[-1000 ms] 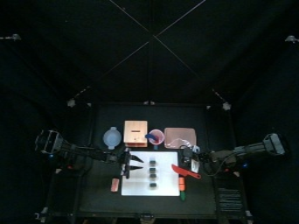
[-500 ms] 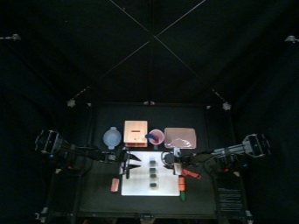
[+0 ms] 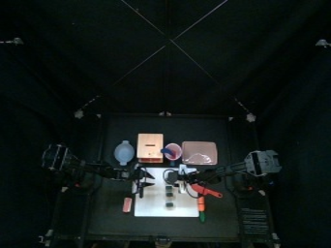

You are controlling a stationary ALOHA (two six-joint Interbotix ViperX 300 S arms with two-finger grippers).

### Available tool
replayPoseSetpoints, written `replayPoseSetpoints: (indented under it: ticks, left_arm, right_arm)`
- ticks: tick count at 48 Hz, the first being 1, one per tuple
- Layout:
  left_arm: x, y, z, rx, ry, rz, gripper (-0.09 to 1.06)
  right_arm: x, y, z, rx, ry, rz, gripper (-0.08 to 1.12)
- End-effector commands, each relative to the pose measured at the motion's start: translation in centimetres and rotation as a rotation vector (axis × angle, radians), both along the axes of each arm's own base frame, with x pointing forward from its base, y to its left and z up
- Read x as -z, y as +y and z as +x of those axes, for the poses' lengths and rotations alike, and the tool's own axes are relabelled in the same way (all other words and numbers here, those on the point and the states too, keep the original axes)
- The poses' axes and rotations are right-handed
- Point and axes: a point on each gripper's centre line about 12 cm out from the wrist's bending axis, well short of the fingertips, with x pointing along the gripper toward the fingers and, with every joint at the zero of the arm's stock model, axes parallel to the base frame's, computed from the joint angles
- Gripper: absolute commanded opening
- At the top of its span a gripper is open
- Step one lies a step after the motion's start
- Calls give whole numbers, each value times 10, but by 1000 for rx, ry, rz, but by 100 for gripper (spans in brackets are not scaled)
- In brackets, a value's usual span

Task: Place sushi on board then cut the sushi with the knife then place the pieces on the plate
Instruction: Place the 4 sushi pieces on the plate

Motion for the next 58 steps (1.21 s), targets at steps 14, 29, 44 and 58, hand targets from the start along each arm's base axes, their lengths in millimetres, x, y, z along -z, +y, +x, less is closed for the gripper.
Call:
replayPoseSetpoints:
  ticks: [14, 29, 44, 58]
  left_arm:
    - [-6, 0, 7, -2, -24, -2, 74]
    - [-6, 0, 7, -2, -21, -4, 74]
    - [-4, 0, 7, -4, -17, -3, 74]
    - [-4, 1, 7, -5, -15, -2, 74]
  right_arm:
    - [-3, -15, 17, 40, -19, 0, 80]
    - [0, -15, 18, 44, -26, 18, 56]
    - [-42, -36, -28, 151, -18, -16, 54]
    - [-61, -88, -79, 372, -23, -2, 54]
